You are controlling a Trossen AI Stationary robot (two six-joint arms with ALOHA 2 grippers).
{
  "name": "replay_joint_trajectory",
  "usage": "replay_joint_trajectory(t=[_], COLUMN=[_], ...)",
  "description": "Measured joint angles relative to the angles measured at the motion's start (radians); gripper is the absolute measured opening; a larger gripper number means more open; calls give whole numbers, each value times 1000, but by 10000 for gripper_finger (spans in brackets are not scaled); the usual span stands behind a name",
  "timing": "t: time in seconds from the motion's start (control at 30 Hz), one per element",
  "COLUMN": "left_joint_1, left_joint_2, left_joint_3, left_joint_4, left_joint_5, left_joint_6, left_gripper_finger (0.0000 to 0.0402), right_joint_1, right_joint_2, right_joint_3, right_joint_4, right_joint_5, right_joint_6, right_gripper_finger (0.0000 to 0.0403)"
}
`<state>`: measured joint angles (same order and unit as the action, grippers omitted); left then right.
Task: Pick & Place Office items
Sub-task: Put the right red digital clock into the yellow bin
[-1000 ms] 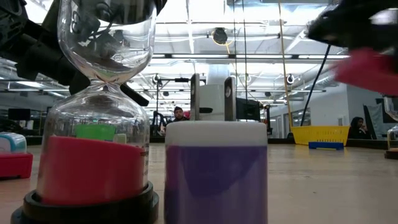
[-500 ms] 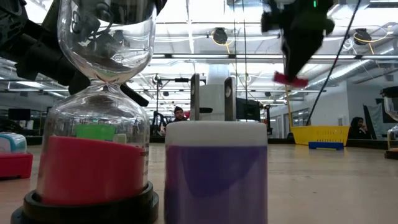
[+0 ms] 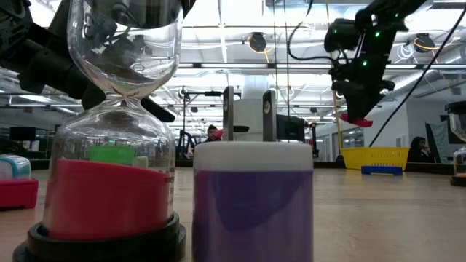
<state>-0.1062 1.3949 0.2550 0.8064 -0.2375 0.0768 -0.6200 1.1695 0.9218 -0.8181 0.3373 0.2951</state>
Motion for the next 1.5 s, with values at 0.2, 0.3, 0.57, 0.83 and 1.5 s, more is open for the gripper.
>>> replay_joint_trajectory(t=[0.2,0.3,0.57,0.83,1.5], left_joint_1=[0,0,-1,-16,-19], left_joint_2=[0,0,0,0,0], left_joint_3=[0,0,1,1,1], left_joint_4=[7,7,5,6,6], left_joint_5=[0,0,1,2,2], left_joint_6=[-7,-4,-4,-3,-6], left_gripper_finger=[20,8,23,5,19], right_joint_1=[-265,-347,-408,-408,-408], right_joint_2=[105,163,272,438,572], right_joint_3=[0,0,44,158,230], right_joint_4=[103,155,213,52,-63], right_joint_5=[-4,-28,-1,108,238], right_joint_6=[-67,-96,-74,6,85], right_gripper_finger=[147,149,143,146,153])
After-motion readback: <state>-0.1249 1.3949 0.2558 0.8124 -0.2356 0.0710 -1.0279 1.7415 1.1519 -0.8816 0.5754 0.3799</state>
